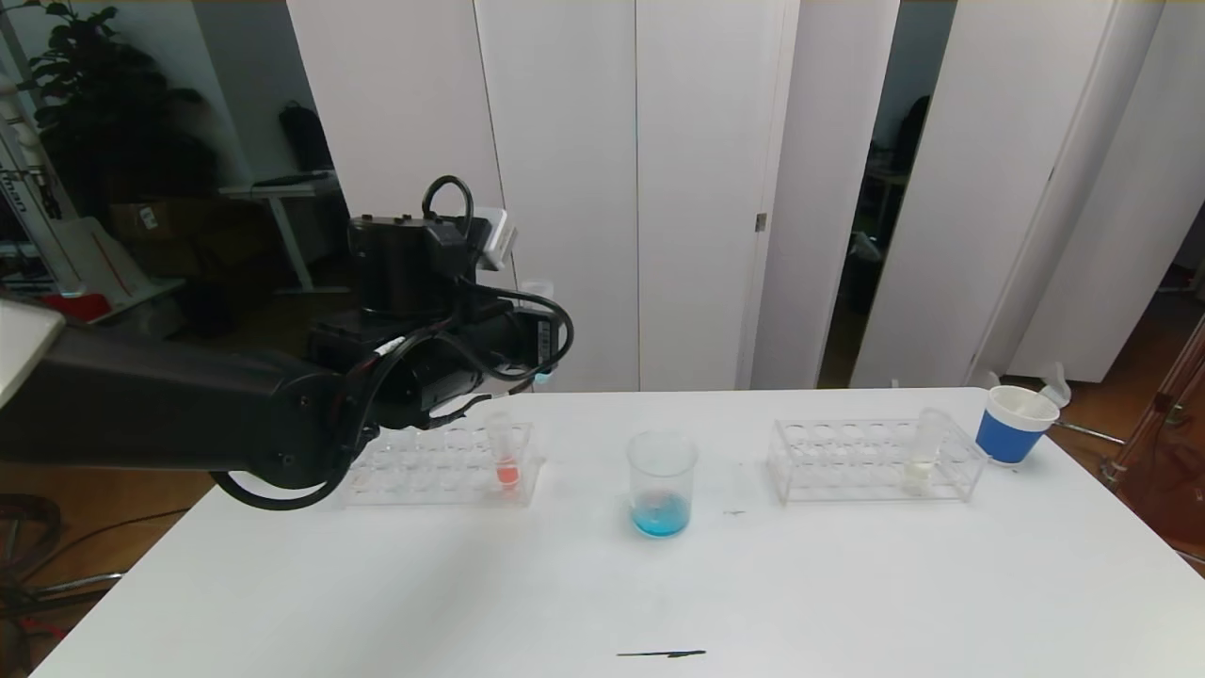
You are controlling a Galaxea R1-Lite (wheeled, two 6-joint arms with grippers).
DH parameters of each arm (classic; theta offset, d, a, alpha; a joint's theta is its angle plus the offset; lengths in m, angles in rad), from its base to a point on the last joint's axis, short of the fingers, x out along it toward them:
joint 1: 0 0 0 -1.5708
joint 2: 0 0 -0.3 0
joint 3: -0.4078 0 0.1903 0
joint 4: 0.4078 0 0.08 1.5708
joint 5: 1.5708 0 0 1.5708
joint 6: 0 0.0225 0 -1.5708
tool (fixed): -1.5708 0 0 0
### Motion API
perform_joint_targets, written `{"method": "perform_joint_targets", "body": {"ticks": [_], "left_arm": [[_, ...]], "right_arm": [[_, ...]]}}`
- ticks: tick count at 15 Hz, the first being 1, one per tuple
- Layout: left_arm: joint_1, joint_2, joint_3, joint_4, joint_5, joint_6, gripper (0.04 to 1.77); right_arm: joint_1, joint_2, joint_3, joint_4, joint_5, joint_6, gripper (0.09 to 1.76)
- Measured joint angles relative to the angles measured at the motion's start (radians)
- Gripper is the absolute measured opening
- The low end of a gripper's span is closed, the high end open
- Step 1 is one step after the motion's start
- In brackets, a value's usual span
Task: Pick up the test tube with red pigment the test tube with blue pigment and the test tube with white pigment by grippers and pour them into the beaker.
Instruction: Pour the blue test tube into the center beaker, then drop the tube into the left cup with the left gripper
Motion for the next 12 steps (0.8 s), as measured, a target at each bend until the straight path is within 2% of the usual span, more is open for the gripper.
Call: {"method": "perform_joint_targets", "body": {"ticks": [4, 6, 8, 12], "left_arm": [[0.007, -0.029, 0.009, -0.011, 0.188, -0.018, 0.58], [0.050, -0.026, 0.019, -0.057, 0.269, -0.007, 0.58], [0.106, -0.016, 0.029, -0.156, 0.313, 0.009, 0.58], [0.274, 0.019, 0.077, -0.430, 0.342, 0.179, 0.58]], "right_arm": [[0.000, 0.000, 0.000, 0.000, 0.000, 0.000, 1.75], [0.000, 0.000, 0.000, 0.000, 0.000, 0.000, 1.75], [0.000, 0.000, 0.000, 0.000, 0.000, 0.000, 1.75], [0.000, 0.000, 0.000, 0.000, 0.000, 0.000, 1.75]]}}
